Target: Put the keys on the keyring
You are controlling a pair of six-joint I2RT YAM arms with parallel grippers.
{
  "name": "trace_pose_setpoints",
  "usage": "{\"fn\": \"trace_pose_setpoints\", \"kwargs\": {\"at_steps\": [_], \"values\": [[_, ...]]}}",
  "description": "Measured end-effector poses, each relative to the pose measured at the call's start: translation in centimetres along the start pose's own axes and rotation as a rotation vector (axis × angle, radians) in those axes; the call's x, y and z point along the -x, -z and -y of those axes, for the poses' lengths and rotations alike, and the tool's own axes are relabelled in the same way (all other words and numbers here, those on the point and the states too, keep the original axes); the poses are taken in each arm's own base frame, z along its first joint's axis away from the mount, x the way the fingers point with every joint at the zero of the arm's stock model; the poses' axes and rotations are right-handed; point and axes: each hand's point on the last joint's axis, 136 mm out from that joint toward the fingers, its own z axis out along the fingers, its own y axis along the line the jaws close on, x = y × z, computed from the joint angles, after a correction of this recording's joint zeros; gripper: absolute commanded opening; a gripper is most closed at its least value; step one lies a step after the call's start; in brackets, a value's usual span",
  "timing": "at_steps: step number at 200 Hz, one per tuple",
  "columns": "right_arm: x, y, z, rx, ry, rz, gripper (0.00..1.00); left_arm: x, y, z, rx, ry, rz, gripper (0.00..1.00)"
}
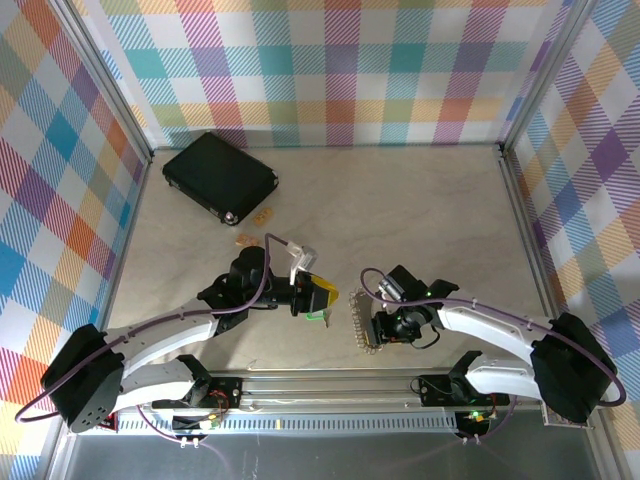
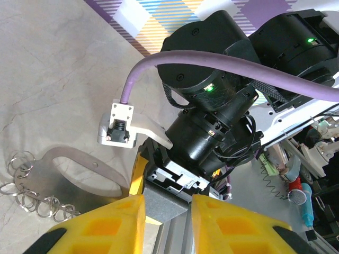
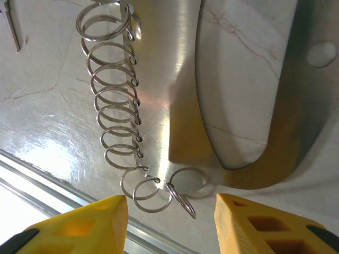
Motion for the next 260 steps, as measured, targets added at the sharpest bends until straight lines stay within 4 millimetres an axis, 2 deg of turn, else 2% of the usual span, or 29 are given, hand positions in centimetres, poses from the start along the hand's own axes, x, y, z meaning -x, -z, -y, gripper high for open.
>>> {"fn": "trace_pose_setpoints", "kwargs": {"at_steps": [75, 190, 260], "values": [[-0.4, -0.8, 0.1, -0.039, 0.05, -0.046, 0.41, 0.3, 0.2, 0.1, 0.0, -0.006, 0.01, 0.29], [-0.8, -1.3, 0.2, -0.058, 0.067, -0.065, 0.2, 0.5, 0.4, 0.1, 0.003, -0.006, 0.019, 0.3], [-1.1, -1.3, 0.0, -0.058, 0.079, -0.07, 0.19, 0.5, 0.4, 0.0, 0.004, -0.004, 0.018, 0.29]]}}
